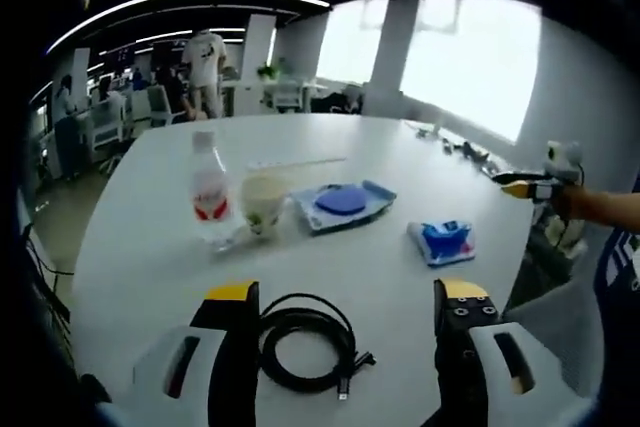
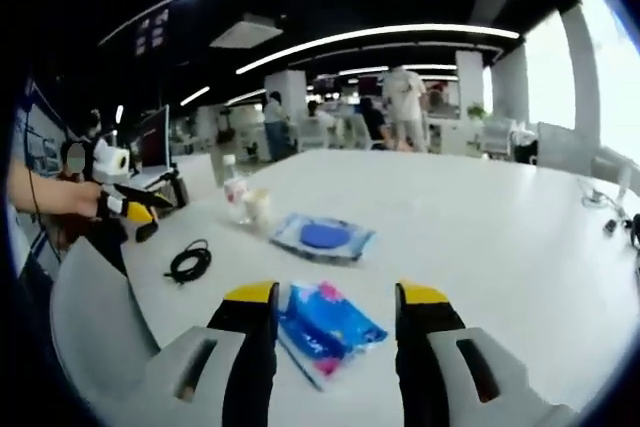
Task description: Arrange the tabletop items into an orderly group along one side of the table until the central work area is clear of visible clutter.
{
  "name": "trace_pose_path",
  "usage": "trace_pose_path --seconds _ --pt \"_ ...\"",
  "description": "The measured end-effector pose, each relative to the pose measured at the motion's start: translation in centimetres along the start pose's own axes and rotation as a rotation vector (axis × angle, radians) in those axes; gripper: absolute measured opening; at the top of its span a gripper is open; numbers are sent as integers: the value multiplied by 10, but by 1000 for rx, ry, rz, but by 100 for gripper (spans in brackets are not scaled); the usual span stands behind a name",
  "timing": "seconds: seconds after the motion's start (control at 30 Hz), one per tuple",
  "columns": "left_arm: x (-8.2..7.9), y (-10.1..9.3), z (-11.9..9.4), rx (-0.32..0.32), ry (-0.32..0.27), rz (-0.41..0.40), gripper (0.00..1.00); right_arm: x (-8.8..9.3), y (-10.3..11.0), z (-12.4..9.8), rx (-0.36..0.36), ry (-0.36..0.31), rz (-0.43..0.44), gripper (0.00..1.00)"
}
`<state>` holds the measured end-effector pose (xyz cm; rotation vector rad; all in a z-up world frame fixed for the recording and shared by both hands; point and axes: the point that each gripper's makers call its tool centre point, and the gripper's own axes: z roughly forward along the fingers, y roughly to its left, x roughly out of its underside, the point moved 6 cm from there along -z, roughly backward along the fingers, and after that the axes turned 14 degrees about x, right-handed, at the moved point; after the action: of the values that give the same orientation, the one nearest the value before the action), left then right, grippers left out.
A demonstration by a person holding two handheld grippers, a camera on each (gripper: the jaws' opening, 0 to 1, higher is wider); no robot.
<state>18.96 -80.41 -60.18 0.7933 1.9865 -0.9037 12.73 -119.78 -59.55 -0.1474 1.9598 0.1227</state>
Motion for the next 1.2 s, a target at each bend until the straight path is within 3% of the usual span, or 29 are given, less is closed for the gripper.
trace_pose_path --seconds 0.27,0.67,1.0,1.2 --pt "-8 -10 26 36 14 20 69 16 0 -1 -27 53 -50 44" --pt "-5 -40 86 146 73 23 69 34 -2 -9 -35 96 -4 44" --pt "4 -67 137 222 208 79 69 54 -6 0 -72 149 20 44" --pt "3 -73 156 233 235 87 70 63 -8 5 -91 171 28 48"
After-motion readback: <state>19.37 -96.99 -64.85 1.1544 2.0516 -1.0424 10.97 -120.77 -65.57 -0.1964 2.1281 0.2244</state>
